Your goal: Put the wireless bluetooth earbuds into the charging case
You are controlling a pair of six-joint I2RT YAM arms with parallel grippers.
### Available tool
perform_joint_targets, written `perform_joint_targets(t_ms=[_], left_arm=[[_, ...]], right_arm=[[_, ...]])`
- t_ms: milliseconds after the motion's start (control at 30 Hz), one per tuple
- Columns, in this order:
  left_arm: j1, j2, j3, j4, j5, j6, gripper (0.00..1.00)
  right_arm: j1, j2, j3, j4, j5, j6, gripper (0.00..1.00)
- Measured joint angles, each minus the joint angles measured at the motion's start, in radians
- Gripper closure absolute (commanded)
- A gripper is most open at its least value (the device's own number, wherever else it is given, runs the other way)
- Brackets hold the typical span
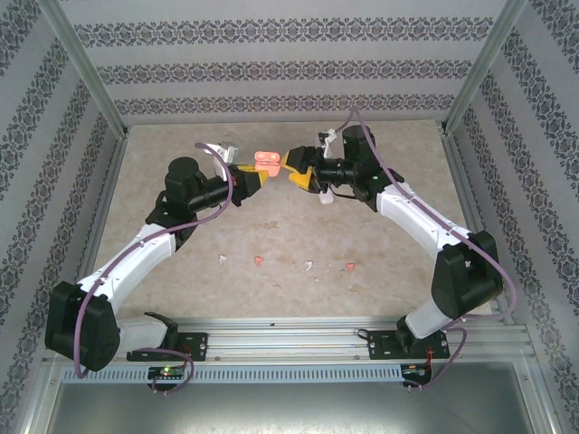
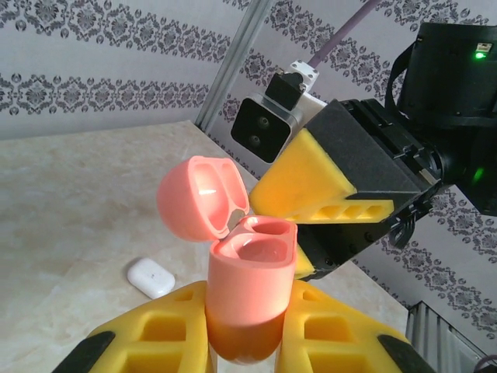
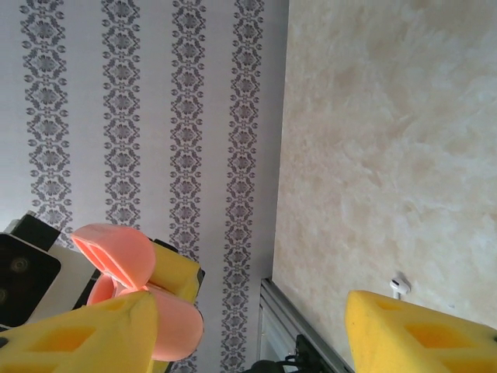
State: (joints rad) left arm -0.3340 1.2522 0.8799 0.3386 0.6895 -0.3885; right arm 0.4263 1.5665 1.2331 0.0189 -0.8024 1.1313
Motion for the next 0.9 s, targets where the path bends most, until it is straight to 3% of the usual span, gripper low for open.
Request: perform_joint_targets(t_ms=[500,900], left_arm=[[-0.007,-0.007,-0.034,0.008,-0.111,0.003,1.0],[-0.007,0.009,-0.037,0.044,-0.113,-0.013,1.0]], right_arm=[[0.042,-0.042,-0.03,0.051,0.135,0.055,0.35],[0.061,-0.051,-0.052,0.182,0.153,0.154,0.33]])
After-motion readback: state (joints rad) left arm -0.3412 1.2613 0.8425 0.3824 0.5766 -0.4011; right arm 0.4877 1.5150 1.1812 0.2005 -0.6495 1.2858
